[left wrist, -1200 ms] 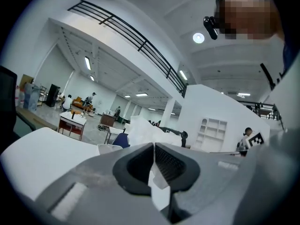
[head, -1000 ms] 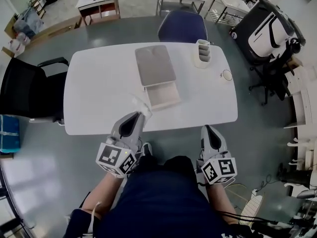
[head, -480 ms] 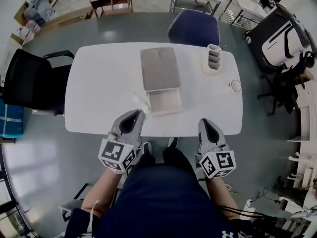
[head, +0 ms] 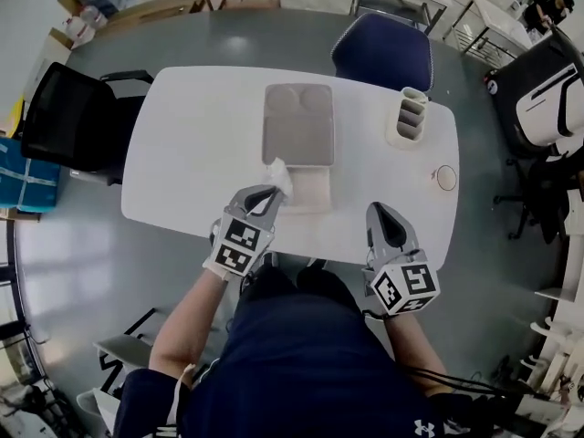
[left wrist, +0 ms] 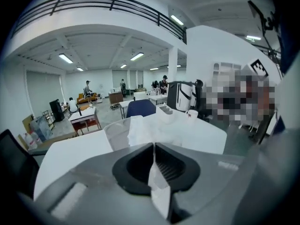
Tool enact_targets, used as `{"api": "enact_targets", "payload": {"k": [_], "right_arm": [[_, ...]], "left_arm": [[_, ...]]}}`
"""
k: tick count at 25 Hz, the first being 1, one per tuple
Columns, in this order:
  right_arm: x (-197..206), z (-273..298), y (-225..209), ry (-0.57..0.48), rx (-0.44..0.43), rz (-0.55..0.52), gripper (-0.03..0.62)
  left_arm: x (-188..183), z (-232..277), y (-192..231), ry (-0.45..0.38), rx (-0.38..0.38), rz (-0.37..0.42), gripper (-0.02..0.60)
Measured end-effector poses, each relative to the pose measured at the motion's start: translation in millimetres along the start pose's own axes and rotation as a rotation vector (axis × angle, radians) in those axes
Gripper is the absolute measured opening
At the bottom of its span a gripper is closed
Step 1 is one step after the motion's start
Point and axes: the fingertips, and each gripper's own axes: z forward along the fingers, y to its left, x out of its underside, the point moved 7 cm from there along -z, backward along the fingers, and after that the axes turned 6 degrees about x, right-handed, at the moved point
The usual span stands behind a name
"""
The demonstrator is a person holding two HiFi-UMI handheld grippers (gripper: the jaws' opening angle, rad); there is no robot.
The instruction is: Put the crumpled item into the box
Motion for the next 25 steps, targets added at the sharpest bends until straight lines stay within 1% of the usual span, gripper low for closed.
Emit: {"api": "enact_targets", "payload": {"k": [2, 3, 7, 10, 15, 19, 21, 25], "right_arm": [[-0.9, 7.8, -2.1, 0.011, -0.014, 0.001, 0.003], [-1.0, 11.2, -1.6, 0.016, -0.017, 0.002, 0.003], [1.7, 21.7, 0.2, 0.037, -0.008, 0.018, 0.003], [10.0, 26.7, 3.2, 0.065, 0.000, 0.036, 0.003], [20.2, 26.0, 3.1, 0.092, 0.037, 0.057, 0.003], [23.0, 23.5, -0.2, 0.093, 0.078, 0.077, 0.003], [25.4, 21.3, -2.5, 0.092, 0.097, 0.088, 0.003], [30.0, 15.0, -3.5, 0.096, 0.132, 0.111, 0.003]], "left_arm": [[10.0, 14.0, 1.3, 0.061, -0.012, 0.019, 0.014], [15.2, 20.2, 1.0, 0.090, -0.003, 0.027, 0.014], [28.0, 49.1, -2.4, 0.219, 0.068, 0.096, 0.014], [36.9, 70.7, -1.4, 0.302, 0.102, 0.139, 0.015], [51.2, 99.2, 2.0, 0.393, 0.144, 0.160, 0.015], [64.6, 116.1, 2.8, 0.485, 0.173, 0.216, 0.015], [68.5, 124.0, 2.9, 0.512, 0.179, 0.237, 0.015], [71.4, 130.6, 3.8, 0.541, 0.181, 0.251, 0.015]]}}
